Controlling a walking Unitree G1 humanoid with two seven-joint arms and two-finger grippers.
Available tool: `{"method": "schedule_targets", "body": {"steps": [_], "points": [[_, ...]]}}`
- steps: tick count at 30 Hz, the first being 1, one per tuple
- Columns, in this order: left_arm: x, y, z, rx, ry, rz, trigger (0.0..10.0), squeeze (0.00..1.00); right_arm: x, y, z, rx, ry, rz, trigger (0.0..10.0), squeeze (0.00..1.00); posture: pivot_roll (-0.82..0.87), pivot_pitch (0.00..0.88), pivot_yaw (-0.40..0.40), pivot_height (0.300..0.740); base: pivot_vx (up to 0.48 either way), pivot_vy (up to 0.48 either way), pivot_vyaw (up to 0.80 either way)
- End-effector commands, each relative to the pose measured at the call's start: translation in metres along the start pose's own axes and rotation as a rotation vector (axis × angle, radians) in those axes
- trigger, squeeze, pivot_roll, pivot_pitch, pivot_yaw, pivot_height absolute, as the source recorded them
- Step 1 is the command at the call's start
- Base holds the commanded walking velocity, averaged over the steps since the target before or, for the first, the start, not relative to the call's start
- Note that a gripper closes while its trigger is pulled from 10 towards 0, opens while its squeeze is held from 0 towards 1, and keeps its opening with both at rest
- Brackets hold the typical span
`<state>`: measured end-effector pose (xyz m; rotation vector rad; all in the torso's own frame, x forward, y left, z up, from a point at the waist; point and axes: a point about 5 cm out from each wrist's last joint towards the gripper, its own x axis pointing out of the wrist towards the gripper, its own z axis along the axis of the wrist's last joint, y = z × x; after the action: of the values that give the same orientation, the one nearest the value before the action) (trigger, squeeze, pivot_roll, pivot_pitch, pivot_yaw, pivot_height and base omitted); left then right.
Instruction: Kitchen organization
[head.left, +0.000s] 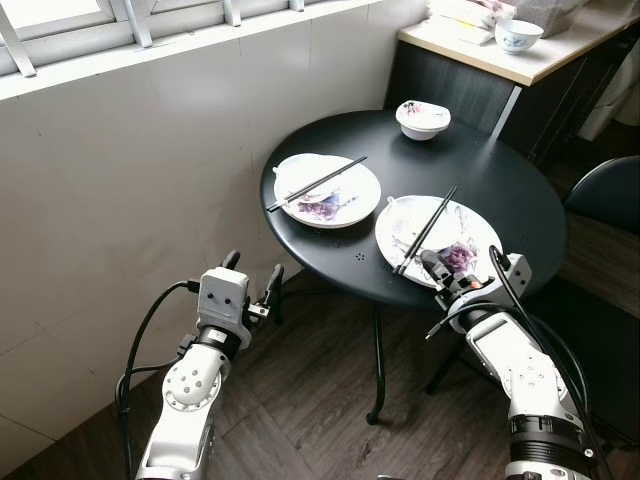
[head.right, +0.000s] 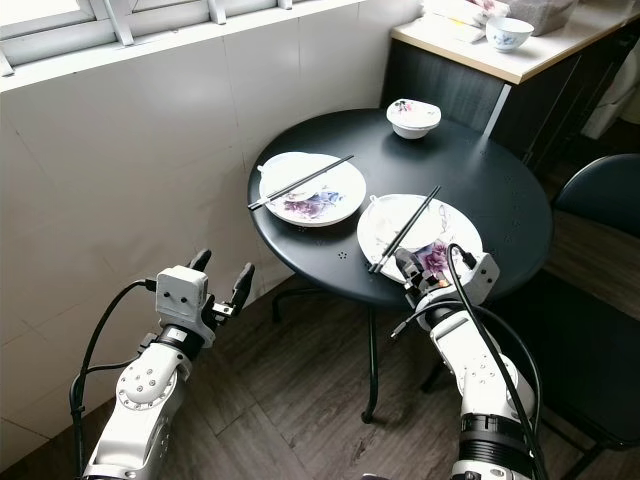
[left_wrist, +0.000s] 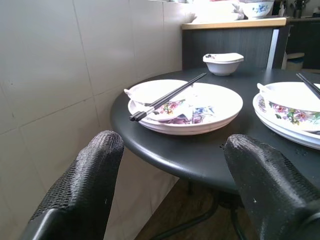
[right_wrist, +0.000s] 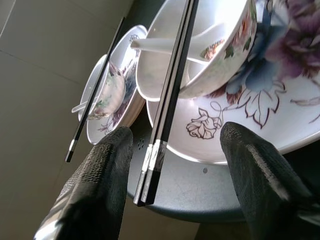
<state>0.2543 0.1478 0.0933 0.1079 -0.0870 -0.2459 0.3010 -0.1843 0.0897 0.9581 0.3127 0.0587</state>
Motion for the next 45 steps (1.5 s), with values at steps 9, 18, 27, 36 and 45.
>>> {"method": "schedule_targets", "body": {"steps": [9,18,27,36,45], "points": [[0.002,-0.005,-0.001,-0.003,-0.003,-0.017,10.0,0.00,0.008,-0.001,0.007,0.071,0.013,-0.017,10.0,0.00,-0.05,0.000,-0.069,0.740,0.000,0.000,0.00],[0.002,-0.006,-0.001,-0.005,-0.002,-0.016,10.0,0.00,0.017,0.000,0.008,0.110,0.044,-0.014,10.0,0.00,-0.05,0.000,-0.072,0.740,0.000,0.000,0.00],[0.003,-0.005,0.000,-0.005,-0.001,-0.013,10.0,0.00,0.024,0.000,0.008,0.129,0.077,-0.024,10.0,0.00,-0.04,0.006,-0.075,0.740,0.000,0.000,0.00],[0.004,-0.005,0.001,-0.003,-0.003,-0.011,10.0,0.00,0.029,0.005,0.003,0.108,0.110,0.004,10.0,0.00,-0.04,0.006,-0.075,0.740,0.000,0.000,0.00],[0.005,-0.005,0.001,-0.005,-0.004,-0.011,10.0,0.00,0.032,0.011,0.002,0.112,0.119,0.029,10.0,0.00,-0.04,0.006,-0.077,0.740,0.000,0.000,0.00]]}}
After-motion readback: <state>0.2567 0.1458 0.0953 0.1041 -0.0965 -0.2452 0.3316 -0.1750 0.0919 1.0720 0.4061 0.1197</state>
